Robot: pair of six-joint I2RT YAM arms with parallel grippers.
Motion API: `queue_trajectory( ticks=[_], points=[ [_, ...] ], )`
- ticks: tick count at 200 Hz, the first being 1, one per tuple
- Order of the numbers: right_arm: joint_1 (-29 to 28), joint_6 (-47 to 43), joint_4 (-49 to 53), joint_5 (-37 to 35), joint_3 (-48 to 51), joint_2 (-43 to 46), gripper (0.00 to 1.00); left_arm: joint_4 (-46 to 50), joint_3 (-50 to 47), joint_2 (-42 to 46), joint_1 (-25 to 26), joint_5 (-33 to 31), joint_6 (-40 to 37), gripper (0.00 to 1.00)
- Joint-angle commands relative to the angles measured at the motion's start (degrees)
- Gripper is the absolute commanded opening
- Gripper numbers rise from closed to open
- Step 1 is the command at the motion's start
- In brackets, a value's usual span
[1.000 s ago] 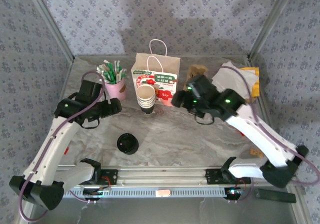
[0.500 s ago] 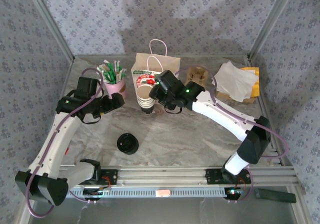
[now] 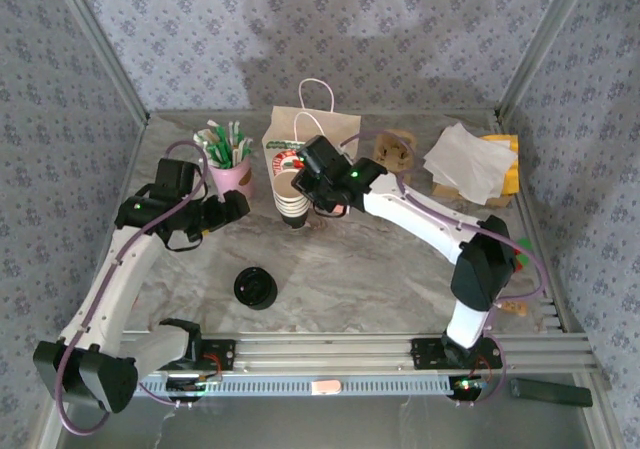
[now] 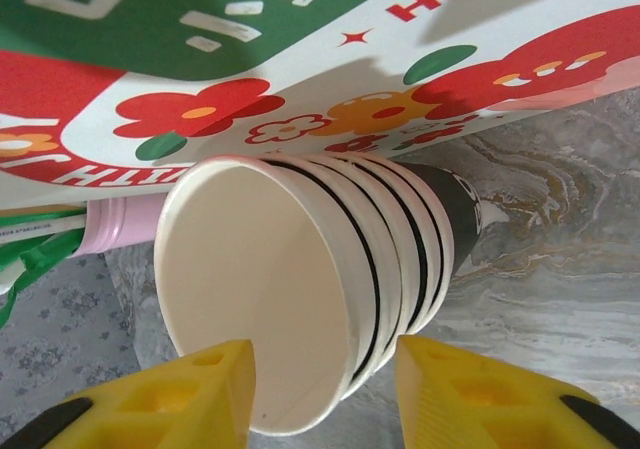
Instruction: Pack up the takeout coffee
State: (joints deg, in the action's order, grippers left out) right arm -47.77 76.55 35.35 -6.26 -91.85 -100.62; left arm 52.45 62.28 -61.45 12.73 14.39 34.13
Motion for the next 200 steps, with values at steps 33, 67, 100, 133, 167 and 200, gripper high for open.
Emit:
queue_trajectory(
  ticks=[33,67,100,133,167,200],
  points=[
    [-0.6,1.8,1.3,-1.1,-4.4,-3.7,0.34,-0.7,0.0,1.5,-1.0,0.9,0.4,0.95],
    [-0.7,1.8,1.9,-1.5,-4.2,-3.9,0.29,-0.8,-0.4,1.4,-1.1,0.7,0.6,0.95],
    [-0.7,1.8,2.1,-1.3,-3.9,-4.1,0.22,-0.9,-0.5,1.2,-1.1,0.6,0.7,0.95],
    [-0.7,1.8,2.1,-1.0,-3.6,-3.9,0.15,-0.8,-0.4,1.0,-1.1,0.5,0.9,0.95],
    [-0.8,1.9,1.9,-1.0,-2.9,-3.2,0.09,-0.7,-0.4,0.9,-1.1,0.4,1.0,0.95],
    [-0.7,2.1,1.2,-0.5,-2.5,-2.7,0.07,-0.6,-0.2,0.9,-1.1,0.3,1.4,0.95]
  ],
)
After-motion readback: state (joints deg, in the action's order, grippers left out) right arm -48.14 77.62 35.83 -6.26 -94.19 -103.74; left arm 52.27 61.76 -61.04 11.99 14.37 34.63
